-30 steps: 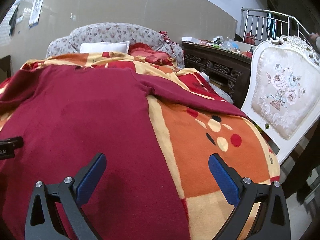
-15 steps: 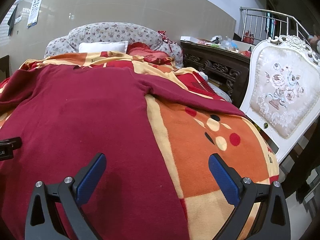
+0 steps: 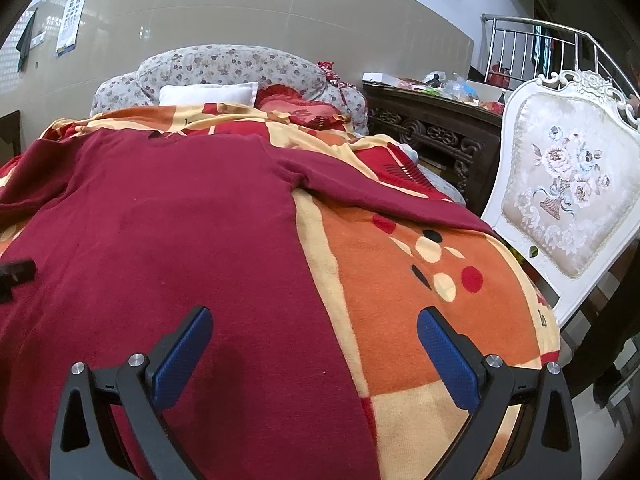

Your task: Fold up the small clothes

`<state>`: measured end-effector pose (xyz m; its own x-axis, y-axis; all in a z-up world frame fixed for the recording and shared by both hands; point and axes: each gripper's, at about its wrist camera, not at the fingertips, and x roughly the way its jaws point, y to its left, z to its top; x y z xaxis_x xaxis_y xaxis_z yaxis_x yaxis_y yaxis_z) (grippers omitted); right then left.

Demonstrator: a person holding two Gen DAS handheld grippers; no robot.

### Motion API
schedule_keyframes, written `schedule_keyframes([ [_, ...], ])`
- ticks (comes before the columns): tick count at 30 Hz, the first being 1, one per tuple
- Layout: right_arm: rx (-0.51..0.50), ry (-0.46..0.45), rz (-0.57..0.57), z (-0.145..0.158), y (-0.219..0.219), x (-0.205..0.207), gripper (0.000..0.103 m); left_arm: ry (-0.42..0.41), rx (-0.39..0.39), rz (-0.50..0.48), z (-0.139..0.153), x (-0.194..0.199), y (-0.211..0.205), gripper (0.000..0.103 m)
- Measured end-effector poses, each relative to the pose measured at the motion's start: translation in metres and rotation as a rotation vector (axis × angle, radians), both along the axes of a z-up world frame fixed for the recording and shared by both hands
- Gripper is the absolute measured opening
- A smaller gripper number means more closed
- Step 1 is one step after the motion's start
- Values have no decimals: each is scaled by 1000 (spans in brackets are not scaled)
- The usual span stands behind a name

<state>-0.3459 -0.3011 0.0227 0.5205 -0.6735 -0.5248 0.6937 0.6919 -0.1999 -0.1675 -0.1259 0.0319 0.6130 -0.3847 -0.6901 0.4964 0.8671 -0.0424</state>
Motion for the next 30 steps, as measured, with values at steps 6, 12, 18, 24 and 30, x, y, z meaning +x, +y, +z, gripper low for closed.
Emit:
schedule_keyframes([
  [6,-10,-4,12,0,3,-1,103,-10,-72,6,28,43,51,103],
  [12,-17,-6,15,-1,4,-1,103,112,-148,79,49,125,123,103],
  [18,-16,-17,15,-1,5,-2,103,463,-477,228,24,219,221,103],
  [24,-16,-23,18,-1,5,-3,103,561,-660,231,-8,247,237,102],
  [30,-12,-21,27,0,5,-2,103,555,-813,219,-23,274,235,102],
])
